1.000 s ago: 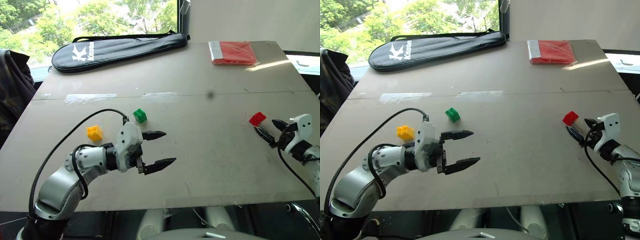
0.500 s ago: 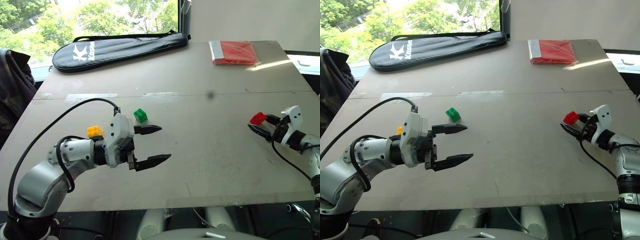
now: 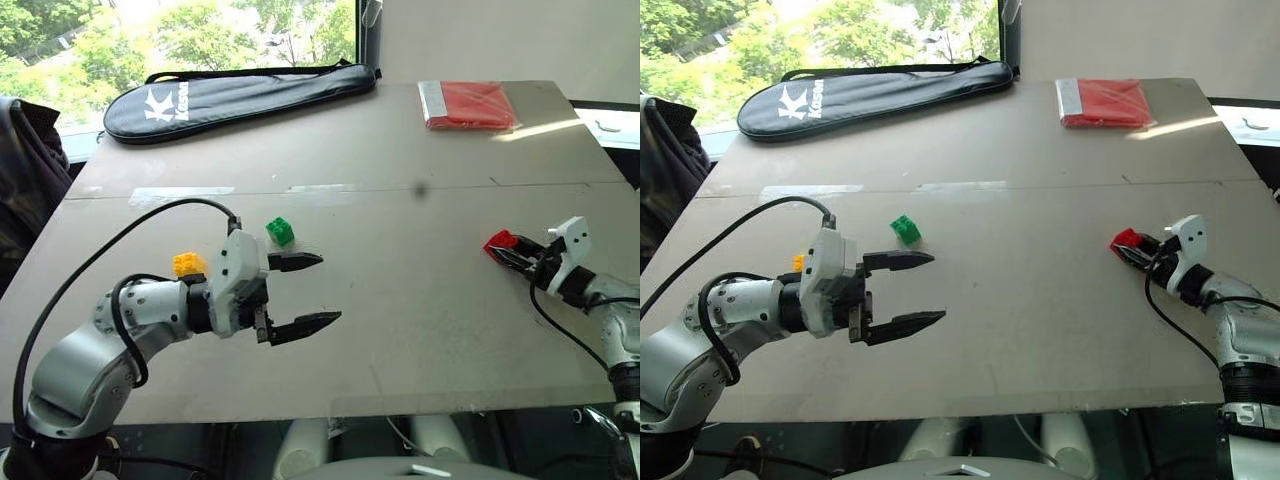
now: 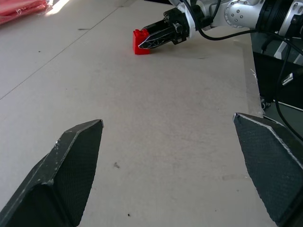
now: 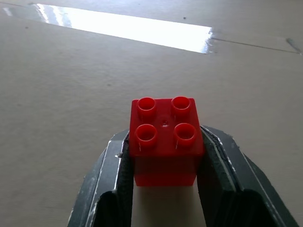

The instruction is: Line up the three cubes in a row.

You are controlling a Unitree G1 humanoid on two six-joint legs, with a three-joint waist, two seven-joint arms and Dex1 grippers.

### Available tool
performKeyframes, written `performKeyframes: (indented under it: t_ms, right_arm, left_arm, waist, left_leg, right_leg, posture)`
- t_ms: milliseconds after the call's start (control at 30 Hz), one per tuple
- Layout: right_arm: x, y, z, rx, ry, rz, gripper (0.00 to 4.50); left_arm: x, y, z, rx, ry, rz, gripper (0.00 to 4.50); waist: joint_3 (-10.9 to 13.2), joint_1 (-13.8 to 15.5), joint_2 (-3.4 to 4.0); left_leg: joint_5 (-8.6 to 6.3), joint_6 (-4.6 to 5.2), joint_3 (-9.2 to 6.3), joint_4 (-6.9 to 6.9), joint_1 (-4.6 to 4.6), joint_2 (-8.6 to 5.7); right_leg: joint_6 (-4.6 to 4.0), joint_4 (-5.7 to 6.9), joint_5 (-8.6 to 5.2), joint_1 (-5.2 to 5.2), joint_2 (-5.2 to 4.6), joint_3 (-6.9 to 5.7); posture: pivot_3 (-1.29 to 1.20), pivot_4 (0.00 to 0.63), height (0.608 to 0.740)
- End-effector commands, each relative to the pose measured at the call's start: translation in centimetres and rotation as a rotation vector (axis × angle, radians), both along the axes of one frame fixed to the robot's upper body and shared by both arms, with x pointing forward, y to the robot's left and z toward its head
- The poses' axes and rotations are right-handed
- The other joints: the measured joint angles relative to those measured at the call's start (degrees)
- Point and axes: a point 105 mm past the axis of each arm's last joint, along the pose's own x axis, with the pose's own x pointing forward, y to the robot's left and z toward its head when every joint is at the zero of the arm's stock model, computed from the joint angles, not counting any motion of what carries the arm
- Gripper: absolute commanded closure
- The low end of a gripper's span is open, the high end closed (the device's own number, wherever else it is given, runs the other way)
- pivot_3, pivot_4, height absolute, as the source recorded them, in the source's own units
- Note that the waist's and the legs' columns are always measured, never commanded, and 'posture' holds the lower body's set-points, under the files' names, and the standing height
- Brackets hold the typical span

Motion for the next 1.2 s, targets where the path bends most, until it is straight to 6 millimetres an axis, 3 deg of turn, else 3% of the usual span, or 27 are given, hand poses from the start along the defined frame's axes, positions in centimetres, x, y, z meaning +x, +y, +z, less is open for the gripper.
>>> performKeyframes:
  t_ms: [33, 100, 233, 367, 467, 800, 1067, 1200]
  right_arm:
    - [-2.2, 4.1, 1.5, -0.078, -0.090, 0.201, 3.22]
    - [-3.3, 6.4, 1.0, -0.135, -0.111, 0.360, 3.22]
    - [-3.7, 8.0, 0.3, -0.245, -0.128, 0.617, 3.22]
    - [-2.8, 8.2, 0.0, -0.303, -0.133, 0.801, 3.22]
    - [-1.7, 7.8, 1.0, -0.281, -0.138, 0.924, 3.22]
    - [1.2, 7.5, 1.8, -0.262, -0.051, 0.930, 3.22]
    - [1.0, 7.7, 1.7, -0.293, -0.028, 0.962, 3.22]
    - [1.1, 7.5, 1.4, -0.314, -0.051, 0.957, 1.25]
  left_arm:
    - [-0.1, 0.1, -0.1, 0.026, -0.031, -0.021, 0.00]
    - [-0.1, 0.0, -0.6, 0.050, -0.030, -0.051, 0.00]
    - [0.0, 0.0, -0.5, 0.055, -0.045, -0.108, 0.00]
    - [0.0, 0.2, -0.6, 0.082, -0.063, -0.133, 0.00]
    - [-0.2, 0.8, -0.8, 0.117, -0.077, -0.125, 0.00]
    - [-0.9, 1.4, -1.1, 0.103, -0.091, -0.068, 0.00]
    - [-0.9, 1.2, -1.1, 0.103, -0.103, -0.073, 0.00]
    - [-0.8, 1.1, -1.2, 0.103, -0.106, -0.079, 0.00]
  waist:
    - [0.00, -0.01, 0.00]
    - [0.00, -0.10, 0.00]
    - [0.02, -0.15, -0.01]
    - [0.08, -0.23, -0.11]
    - [0.17, -0.46, -0.13]
    - [0.20, -0.26, -0.09]
    - [0.21, -0.21, -0.07]
    - [0.21, -0.21, -0.07]
  left_leg:
    - [0.01, -0.01, -0.01, 0.03, -0.12, 0.00]
    - [0.02, -0.03, 0.06, 0.08, -0.30, -0.02]
    - [0.02, -0.02, 0.19, 0.13, -0.29, -0.07]
    - [0.04, -0.04, 0.13, 0.19, -0.29, -0.06]
    - [0.07, -0.08, 0.13, 0.18, -0.27, -0.01]
    - [0.07, -0.11, 0.10, 0.04, -0.47, -0.02]
    - [0.07, -0.12, 0.09, 0.05, -0.45, -0.01]
    - [0.07, -0.12, 0.09, 0.06, -0.45, -0.02]
  right_leg:
    - [0.01, 0.02, 0.00, -0.11, 0.00, -0.01]
    - [0.03, 0.09, 0.02, -0.32, 0.00, -0.04]
    - [0.05, 0.09, 0.03, -0.34, 0.03, 0.05]
    - [0.04, 0.11, 0.06, -0.33, 0.06, -0.02]
    - [0.01, 0.13, 0.08, -0.35, 0.11, -0.02]
    - [0.00, -0.01, 0.09, -0.51, -0.12, -0.04]
    - [-0.01, 0.05, 0.09, -0.51, -0.11, -0.05]
    - [0.00, 0.05, 0.10, -0.51, -0.10, -0.05]
  posture:
    - [0.00, 0.150, 0.740]
    - [0.00, 0.150, 0.740]
    - [0.00, 0.150, 0.740]
    - [0.00, 0.150, 0.740]
    - [0.00, 0.150, 0.740]
    - [0.00, 0.150, 0.740]
    - [0.00, 0.150, 0.740]
    - [0.00, 0.150, 0.740]
